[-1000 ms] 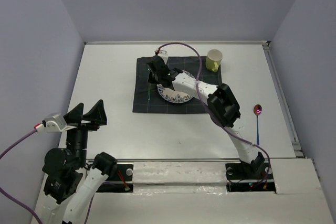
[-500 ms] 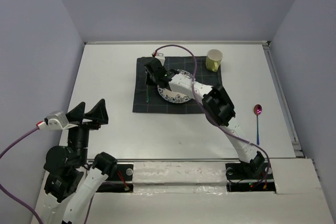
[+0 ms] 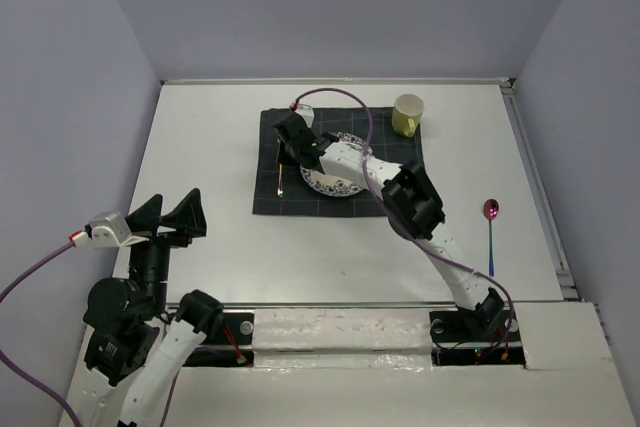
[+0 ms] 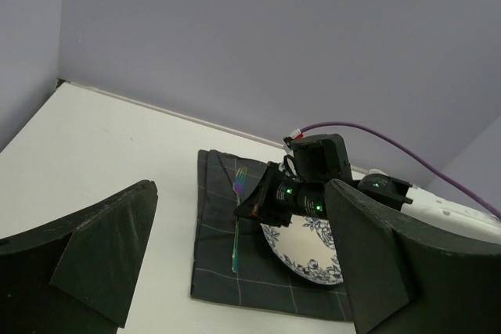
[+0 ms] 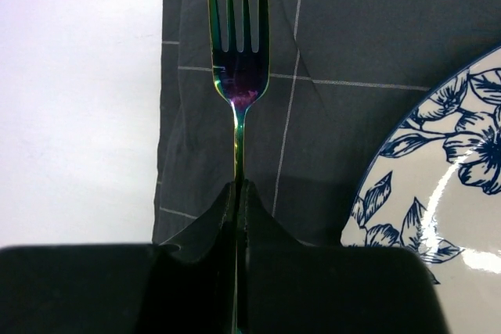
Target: Set the dinner table for one person
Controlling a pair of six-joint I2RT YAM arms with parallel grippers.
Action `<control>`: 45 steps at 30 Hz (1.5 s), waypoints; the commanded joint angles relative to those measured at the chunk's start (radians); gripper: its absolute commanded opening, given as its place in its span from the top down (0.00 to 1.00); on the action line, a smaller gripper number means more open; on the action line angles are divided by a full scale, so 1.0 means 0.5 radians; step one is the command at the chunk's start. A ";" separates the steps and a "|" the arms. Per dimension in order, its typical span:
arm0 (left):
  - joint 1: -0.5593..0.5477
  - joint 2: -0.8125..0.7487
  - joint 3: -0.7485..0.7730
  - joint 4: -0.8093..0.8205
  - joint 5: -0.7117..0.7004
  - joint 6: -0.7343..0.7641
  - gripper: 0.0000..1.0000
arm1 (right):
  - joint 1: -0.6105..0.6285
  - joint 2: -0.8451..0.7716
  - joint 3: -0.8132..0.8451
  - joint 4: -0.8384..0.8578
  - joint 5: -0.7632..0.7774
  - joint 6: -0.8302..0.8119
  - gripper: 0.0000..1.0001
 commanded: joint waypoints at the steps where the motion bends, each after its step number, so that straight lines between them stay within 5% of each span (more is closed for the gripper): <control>1: 0.016 0.018 -0.010 0.097 0.006 0.039 0.01 | 0.015 0.049 0.094 -0.017 0.005 0.028 0.93; 11: 0.013 -0.007 -0.007 0.091 -0.001 0.039 0.01 | 0.015 0.067 0.106 -0.027 0.029 0.028 0.84; 20: 0.013 -0.016 -0.010 0.100 0.006 0.045 0.01 | 0.015 0.024 0.136 -0.027 0.075 0.028 0.62; 25: 0.016 -0.031 -0.010 0.100 0.012 0.042 0.01 | 0.015 -0.184 0.015 0.037 0.155 -0.033 0.61; 33: -0.023 -0.145 -0.025 0.133 0.098 0.051 0.01 | -0.178 -1.481 -1.377 0.293 0.548 -0.187 0.61; 37: -0.085 -0.237 -0.028 0.140 0.125 0.051 0.01 | -0.732 -2.258 -2.215 -0.017 0.264 0.046 0.60; 41: -0.140 -0.356 -0.025 0.134 0.064 0.048 0.01 | -1.316 -2.834 -2.633 -0.452 0.048 -0.015 0.37; 42: -0.170 -0.369 -0.022 0.130 0.049 0.048 0.01 | -1.414 -2.902 -2.670 -0.511 0.109 -0.021 0.15; 45: -0.223 -0.403 -0.019 0.124 0.042 0.051 0.01 | -1.628 -2.961 -2.655 -0.637 0.045 -0.088 0.08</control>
